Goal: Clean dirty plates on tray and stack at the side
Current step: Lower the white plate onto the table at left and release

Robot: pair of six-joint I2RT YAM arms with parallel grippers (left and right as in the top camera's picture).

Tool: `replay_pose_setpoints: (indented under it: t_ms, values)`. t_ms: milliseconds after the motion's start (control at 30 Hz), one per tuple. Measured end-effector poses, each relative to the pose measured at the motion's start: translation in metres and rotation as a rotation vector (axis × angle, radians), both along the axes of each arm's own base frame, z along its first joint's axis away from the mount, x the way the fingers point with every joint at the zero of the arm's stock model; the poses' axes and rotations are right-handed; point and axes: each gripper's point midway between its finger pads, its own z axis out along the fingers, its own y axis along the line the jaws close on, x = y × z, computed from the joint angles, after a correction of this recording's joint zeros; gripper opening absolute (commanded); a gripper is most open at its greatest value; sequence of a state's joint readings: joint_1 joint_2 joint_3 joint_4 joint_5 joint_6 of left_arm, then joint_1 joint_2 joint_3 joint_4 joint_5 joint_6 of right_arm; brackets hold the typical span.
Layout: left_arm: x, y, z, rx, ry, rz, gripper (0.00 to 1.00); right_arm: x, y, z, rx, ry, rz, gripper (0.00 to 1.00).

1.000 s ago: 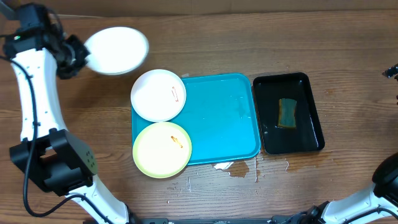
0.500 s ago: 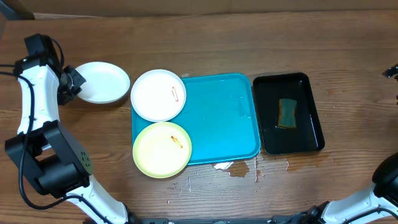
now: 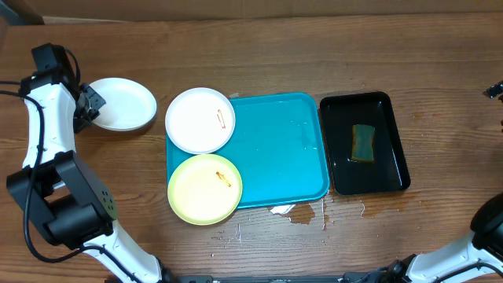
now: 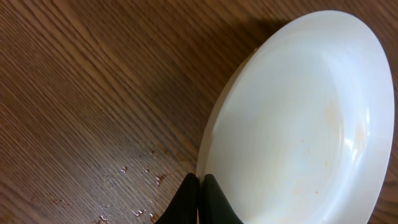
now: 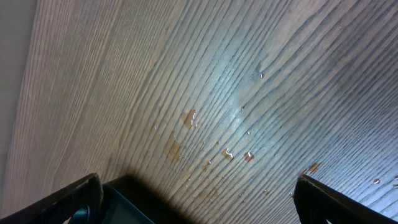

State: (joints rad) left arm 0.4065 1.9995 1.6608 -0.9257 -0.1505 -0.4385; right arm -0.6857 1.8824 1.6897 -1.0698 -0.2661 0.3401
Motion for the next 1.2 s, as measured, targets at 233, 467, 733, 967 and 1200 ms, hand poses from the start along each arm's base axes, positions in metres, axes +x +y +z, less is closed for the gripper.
replay_pose_setpoints:
  t_ms: [233, 467, 733, 967, 1200]
  values:
    - [0.001, -0.002, -0.015, -0.017, 0.030, -0.029, 0.78, 0.000, 0.000, 0.000, 0.000, 0.001, 0.000, 1.00]
    - [0.009, -0.019, -0.016, -0.093, 0.001, -0.140, 1.00, 0.000, 0.000, 0.000, 0.000, 0.000, 0.000, 1.00]
    - [0.026, -0.085, -0.007, -0.405, -0.141, -0.404, 1.00, 0.019, -0.003, 0.010, 0.015, -0.095, -0.026, 1.00]
    - [0.029, -0.132, 0.014, -0.609, -0.245, -0.542, 0.96, 0.028, 0.023, 0.019, 0.194, -0.164, -0.033, 1.00]
    - [0.025, -0.173, 0.068, -0.523, -0.288, -0.652, 0.96, 0.013, 0.068, 0.020, 0.393, -0.118, 0.031, 1.00]
